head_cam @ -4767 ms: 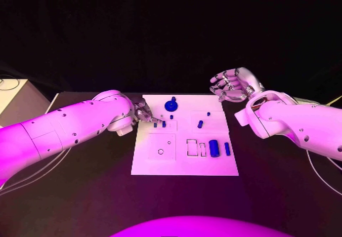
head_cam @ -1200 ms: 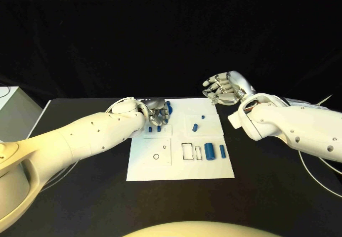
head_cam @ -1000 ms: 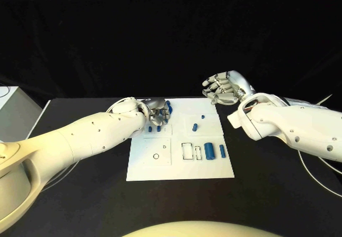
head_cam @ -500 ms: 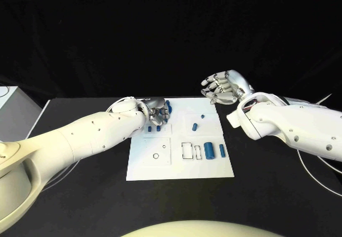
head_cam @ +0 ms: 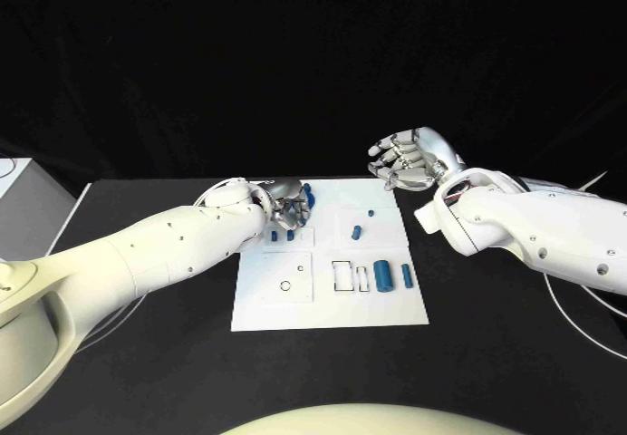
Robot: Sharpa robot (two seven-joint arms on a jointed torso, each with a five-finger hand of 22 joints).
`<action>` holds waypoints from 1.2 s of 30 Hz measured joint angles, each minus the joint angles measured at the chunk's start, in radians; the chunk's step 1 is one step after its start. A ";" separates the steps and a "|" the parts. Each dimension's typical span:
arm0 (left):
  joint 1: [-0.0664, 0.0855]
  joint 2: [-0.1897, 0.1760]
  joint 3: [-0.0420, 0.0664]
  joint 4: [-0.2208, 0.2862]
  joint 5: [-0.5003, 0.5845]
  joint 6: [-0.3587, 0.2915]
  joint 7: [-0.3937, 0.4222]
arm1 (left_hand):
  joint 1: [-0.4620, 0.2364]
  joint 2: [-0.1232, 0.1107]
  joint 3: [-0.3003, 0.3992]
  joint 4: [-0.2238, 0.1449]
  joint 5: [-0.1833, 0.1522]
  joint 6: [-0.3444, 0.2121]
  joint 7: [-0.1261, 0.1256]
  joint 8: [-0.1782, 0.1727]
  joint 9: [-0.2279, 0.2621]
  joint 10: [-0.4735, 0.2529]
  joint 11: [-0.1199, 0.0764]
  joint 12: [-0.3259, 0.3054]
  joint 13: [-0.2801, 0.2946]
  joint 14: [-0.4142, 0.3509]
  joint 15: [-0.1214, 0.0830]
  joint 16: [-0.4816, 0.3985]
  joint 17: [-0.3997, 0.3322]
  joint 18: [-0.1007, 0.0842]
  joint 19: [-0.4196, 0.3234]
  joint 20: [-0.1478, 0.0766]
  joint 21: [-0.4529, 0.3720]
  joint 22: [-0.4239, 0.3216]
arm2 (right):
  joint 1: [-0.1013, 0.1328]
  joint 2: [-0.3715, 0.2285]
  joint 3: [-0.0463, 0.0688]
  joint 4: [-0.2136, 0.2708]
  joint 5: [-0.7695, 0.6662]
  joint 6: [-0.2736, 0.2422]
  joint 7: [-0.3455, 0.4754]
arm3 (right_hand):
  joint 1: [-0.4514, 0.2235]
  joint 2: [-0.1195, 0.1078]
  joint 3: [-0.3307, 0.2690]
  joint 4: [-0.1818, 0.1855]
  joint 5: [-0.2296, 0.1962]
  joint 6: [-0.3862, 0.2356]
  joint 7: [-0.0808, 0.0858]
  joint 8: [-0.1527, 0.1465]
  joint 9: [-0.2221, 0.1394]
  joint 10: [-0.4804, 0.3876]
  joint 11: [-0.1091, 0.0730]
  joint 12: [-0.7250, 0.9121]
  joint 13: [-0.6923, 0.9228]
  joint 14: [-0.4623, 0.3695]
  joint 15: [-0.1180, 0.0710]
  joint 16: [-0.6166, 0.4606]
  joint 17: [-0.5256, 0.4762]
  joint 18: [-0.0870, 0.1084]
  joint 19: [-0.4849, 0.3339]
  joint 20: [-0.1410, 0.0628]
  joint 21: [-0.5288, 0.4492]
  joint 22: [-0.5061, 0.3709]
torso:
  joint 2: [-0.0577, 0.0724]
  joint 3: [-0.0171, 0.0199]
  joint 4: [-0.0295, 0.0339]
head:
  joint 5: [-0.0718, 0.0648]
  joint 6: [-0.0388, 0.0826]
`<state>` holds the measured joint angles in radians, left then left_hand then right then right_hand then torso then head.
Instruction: Assemble the parts on the task board
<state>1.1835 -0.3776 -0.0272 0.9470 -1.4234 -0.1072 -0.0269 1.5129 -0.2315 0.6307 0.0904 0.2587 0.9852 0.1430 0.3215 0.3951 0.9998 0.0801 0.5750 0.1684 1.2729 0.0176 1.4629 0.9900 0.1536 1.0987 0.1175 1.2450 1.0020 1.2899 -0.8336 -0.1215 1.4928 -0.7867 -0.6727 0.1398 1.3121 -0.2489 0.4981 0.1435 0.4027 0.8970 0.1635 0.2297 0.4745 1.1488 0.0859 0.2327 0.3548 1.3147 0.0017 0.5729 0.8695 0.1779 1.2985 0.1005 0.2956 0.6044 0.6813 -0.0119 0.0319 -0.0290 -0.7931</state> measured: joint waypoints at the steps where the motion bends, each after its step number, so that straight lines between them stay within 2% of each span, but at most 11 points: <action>1: 0.000 0.000 0.000 0.000 0.000 -0.003 0.001 | -0.001 0.001 0.001 -0.004 -0.001 0.004 -0.001 0.000 0.000 0.006 -0.001 0.000 0.000 0.001 -0.001 0.003 0.005 0.000 0.003 0.001 0.004 0.005 | 0.000 0.000 0.000 0.000 0.000 0.000 0.000 | 0.000 0.000 0.000 0.000 0.000 0.000 0.000 0.000 0.000 0.000 0.000 0.000 0.000 0.000 0.000 0.000 0.000 0.000 0.000 0.000 0.000 0.000 | 0.000 0.0000 0.0000 | 0.000 0.000; 9: -0.002 -0.004 -0.001 0.002 0.009 -0.040 0.017 | -0.007 0.007 0.007 -0.018 -0.003 0.016 -0.002 -0.003 0.006 0.023 -0.005 -0.011 0.005 0.035 -0.003 0.012 0.051 0.000 0.029 -0.005 0.024 0.040 | 0.000 0.000 0.000 0.000 0.000 0.000 0.000 | 0.000 0.000 0.000 0.000 0.000 0.000 0.000 0.000 0.000 0.000 0.000 0.000 0.000 0.000 0.000 0.000 0.000 0.000 0.000 0.000 0.000 0.000 | 0.000 -0.0007 -0.0002 | 0.000 0.003; 11: -0.003 -0.008 -0.001 0.008 0.013 -0.050 0.022 | -0.008 0.008 0.007 -0.018 -0.003 0.016 -0.002 -0.003 0.006 0.023 -0.005 -0.011 0.005 0.039 -0.007 0.012 0.055 -0.016 0.029 -0.005 0.029 0.042 | 0.000 0.000 0.000 0.000 0.000 0.000 0.000 | 0.000 0.000 0.000 0.000 0.000 0.000 0.000 0.000 0.000 0.000 0.000 0.000 0.000 0.000 0.000 0.000 0.000 0.000 0.000 0.000 0.000 0.000 | 0.000 -0.0007 -0.0002 | 0.000 0.004; 16: -0.005 -0.027 0.003 0.034 0.028 -0.068 0.032 | -0.014 0.012 0.007 -0.018 -0.003 0.019 -0.006 -0.005 0.006 0.023 -0.005 -0.018 0.005 0.039 -0.007 0.016 0.058 -0.016 0.033 -0.008 0.029 0.042 | 0.000 -0.001 0.000 0.000 0.000 0.000 0.000 | 0.000 0.000 0.000 0.000 0.000 0.000 0.000 0.000 0.000 0.000 0.000 0.000 0.000 0.000 0.000 0.000 0.000 0.000 0.000 0.000 0.000 0.000 | -0.001 -0.0007 0.0002 | 0.000 0.007; 19: -0.006 -0.048 0.014 0.058 0.041 -0.073 0.036 | -0.021 0.005 0.007 -0.018 -0.003 0.019 -0.006 -0.006 0.007 0.023 -0.005 -0.022 0.007 0.042 -0.003 0.016 0.058 -0.016 0.033 -0.008 0.029 0.042 | 0.000 -0.002 0.000 -0.001 0.000 0.000 0.000 | 0.000 0.000 0.000 0.000 0.000 0.000 0.000 0.000 0.000 0.000 0.000 0.000 -0.002 0.004 0.003 0.000 0.001 0.000 0.002 -0.002 0.000 -0.001 | -0.002 -0.0007 0.0014 | 0.000 0.009; 24: -0.005 -0.087 0.043 0.098 0.065 -0.074 0.036 | -0.021 0.005 0.004 -0.020 -0.003 0.023 -0.002 -0.007 0.008 0.027 -0.002 -0.023 0.006 0.042 -0.003 0.016 0.057 -0.016 0.033 -0.008 0.029 0.040 | 0.000 -0.005 0.000 -0.004 0.000 0.000 0.000 | 0.000 0.000 0.000 0.000 0.000 0.000 0.000 0.000 0.000 0.000 0.000 0.000 -0.003 0.004 0.004 0.000 0.003 0.000 0.004 -0.004 0.000 -0.001 | -0.003 -0.0002 0.0029 | 0.000 0.011; 27: -0.005 -0.105 0.055 0.113 0.075 -0.073 0.036 | -0.028 0.004 0.004 -0.020 -0.003 0.023 -0.002 -0.008 0.008 0.027 -0.002 -0.027 0.006 0.042 -0.003 0.016 0.055 -0.016 0.033 -0.008 0.029 0.040 | 0.000 -0.007 0.000 -0.005 0.000 0.000 0.000 | 0.000 0.000 0.000 0.000 0.000 0.000 0.000 0.000 0.000 0.000 0.000 0.000 -0.003 0.004 0.004 0.000 0.003 0.000 0.004 -0.004 0.000 -0.001 | -0.004 -0.0001 0.0039 | 0.000 0.012; 30: -0.004 -0.124 0.063 0.120 0.085 -0.070 0.033 | -0.029 0.005 0.004 -0.020 -0.003 0.023 -0.002 -0.008 0.008 0.027 -0.002 -0.027 0.006 0.042 -0.003 0.016 0.054 -0.016 0.033 -0.008 0.029 0.040 | 0.000 -0.009 0.000 -0.006 0.000 0.000 0.000 | 0.000 0.000 0.000 0.000 0.000 0.000 0.000 0.000 0.000 0.000 0.000 0.000 -0.003 0.004 0.004 0.000 0.003 0.000 0.004 -0.004 0.000 -0.001 | -0.005 -0.0001 0.0056 | 0.000 0.013; 36: -0.004 -0.139 0.068 0.113 0.097 -0.056 0.026 | -0.029 0.005 0.004 -0.020 -0.003 0.023 -0.002 -0.008 0.009 0.027 -0.002 -0.027 0.006 0.042 -0.003 0.016 0.054 -0.016 0.033 -0.008 0.029 0.040 | 0.000 -0.009 0.000 -0.007 0.000 0.000 0.000 | 0.000 0.000 0.000 0.000 0.000 0.000 0.000 0.000 0.000 0.000 0.000 0.000 -0.003 0.004 0.004 0.000 0.002 0.000 0.004 -0.004 0.000 -0.001 | -0.005 -0.0007 0.0081 | 0.002 0.012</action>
<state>1.1791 -0.5162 0.0404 1.0599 -1.3262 -0.1628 -0.0011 1.4837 -0.2269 0.6348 0.0700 0.2556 1.0082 0.1409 0.3133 0.4038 1.0264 0.0785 0.5480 0.1746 1.3151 0.0145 1.4785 1.0443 0.1381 1.1313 0.1091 1.2744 1.0420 1.2902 -0.8431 -0.1211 1.4853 -0.7868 -0.6727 0.1398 1.3121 -0.2489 0.4981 0.1435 0.4027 0.8970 0.1635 0.2298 0.4745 1.1488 0.0859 0.2327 0.3523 1.3183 0.0053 0.5730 0.8720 0.1778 1.3021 0.0968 0.2957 0.6033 0.6762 -0.0126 0.0401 -0.0273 -0.7809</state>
